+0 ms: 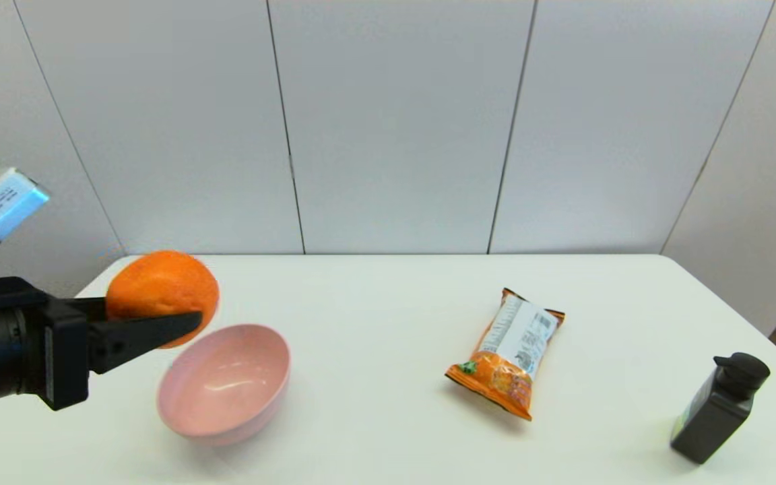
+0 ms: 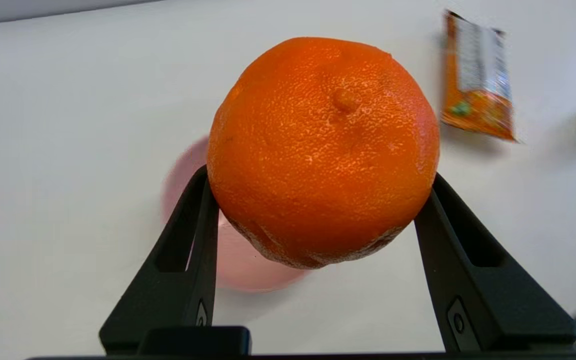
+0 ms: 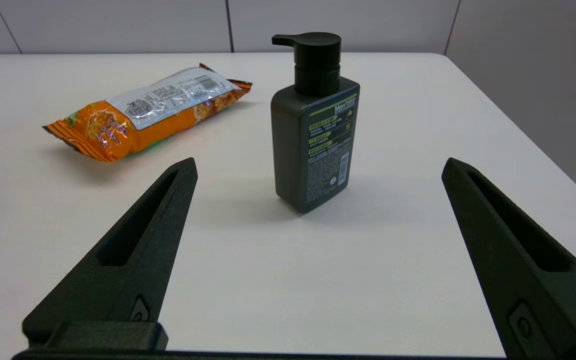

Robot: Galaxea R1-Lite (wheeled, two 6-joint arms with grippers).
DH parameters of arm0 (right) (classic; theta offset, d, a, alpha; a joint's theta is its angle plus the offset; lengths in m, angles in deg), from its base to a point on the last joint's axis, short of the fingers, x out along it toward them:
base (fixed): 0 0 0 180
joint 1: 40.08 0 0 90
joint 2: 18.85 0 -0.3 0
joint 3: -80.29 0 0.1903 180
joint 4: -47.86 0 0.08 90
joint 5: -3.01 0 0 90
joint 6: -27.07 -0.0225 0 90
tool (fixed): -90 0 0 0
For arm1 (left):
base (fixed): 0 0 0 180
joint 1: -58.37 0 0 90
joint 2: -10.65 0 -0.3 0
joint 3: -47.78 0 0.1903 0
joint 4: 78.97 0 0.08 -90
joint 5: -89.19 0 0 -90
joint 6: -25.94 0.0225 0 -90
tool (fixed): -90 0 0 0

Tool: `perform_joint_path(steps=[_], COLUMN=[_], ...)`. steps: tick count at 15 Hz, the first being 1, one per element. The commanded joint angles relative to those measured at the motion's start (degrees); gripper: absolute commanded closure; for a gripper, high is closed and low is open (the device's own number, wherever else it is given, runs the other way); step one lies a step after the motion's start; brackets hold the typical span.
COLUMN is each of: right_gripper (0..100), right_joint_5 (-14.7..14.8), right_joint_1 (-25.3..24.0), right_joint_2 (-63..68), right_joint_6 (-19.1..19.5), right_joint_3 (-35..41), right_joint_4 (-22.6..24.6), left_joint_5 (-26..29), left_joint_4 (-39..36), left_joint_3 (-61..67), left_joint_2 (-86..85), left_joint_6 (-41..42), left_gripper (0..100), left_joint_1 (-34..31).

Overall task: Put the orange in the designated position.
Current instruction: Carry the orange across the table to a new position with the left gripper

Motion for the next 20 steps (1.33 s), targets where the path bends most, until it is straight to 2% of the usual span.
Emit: perform_joint_path(steps=[1,7,20], right_gripper=[0,0,0], right_joint_5=[0.0,0.0,0.0], right_joint_1=[0.0,0.0,0.0], right_joint_2=[0.1,0.1,0.1], right_joint_6=[0.0,0.0,0.0], right_joint_3=[0.1,0.1,0.1], right_joint_4=[0.0,0.0,0.0], left_joint_5=[0.0,-0.2,-1.7], left_joint_4=[0.0,0.0,-0.3], left_joint_3=[-2.1,-9.3,-19.6], left_joint_2=[7.5,23.9,43.7], left_joint_6=[0.1,0.0,0.1], left_gripper=[100,100,100], left_joint_1=[9.9,15.2,15.7])
